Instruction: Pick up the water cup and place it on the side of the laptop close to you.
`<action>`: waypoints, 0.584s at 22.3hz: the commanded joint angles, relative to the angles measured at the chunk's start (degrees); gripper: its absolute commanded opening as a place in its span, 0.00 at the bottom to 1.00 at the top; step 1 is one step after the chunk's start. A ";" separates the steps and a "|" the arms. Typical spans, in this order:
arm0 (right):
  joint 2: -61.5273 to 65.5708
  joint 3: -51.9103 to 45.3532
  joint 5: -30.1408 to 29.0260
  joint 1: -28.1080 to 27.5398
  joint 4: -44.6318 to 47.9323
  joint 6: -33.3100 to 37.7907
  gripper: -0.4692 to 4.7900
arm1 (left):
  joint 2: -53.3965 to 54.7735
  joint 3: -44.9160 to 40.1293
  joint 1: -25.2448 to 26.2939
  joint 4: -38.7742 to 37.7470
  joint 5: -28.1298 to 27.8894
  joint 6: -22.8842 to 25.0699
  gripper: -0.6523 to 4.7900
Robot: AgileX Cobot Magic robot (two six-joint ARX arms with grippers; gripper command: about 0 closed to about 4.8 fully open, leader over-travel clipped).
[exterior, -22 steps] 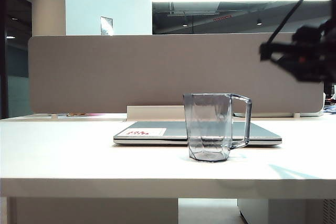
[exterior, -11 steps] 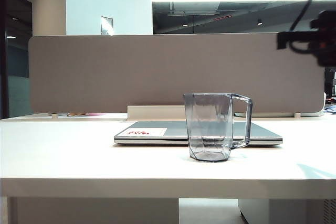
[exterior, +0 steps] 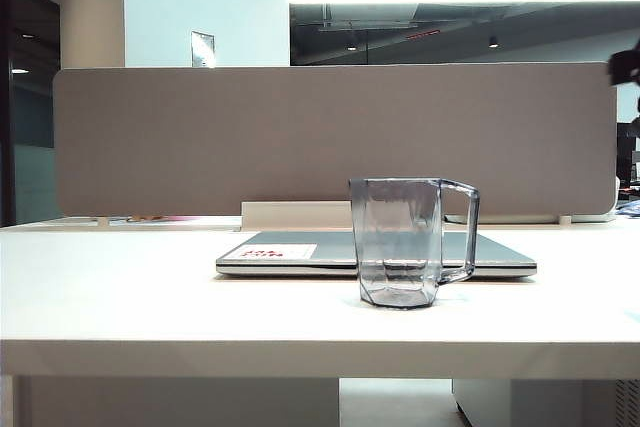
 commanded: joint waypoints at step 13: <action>-29.31 -1.09 -21.22 -15.43 -24.70 4.42 0.09 | 0.02 0.07 -0.07 0.74 0.20 -0.11 0.11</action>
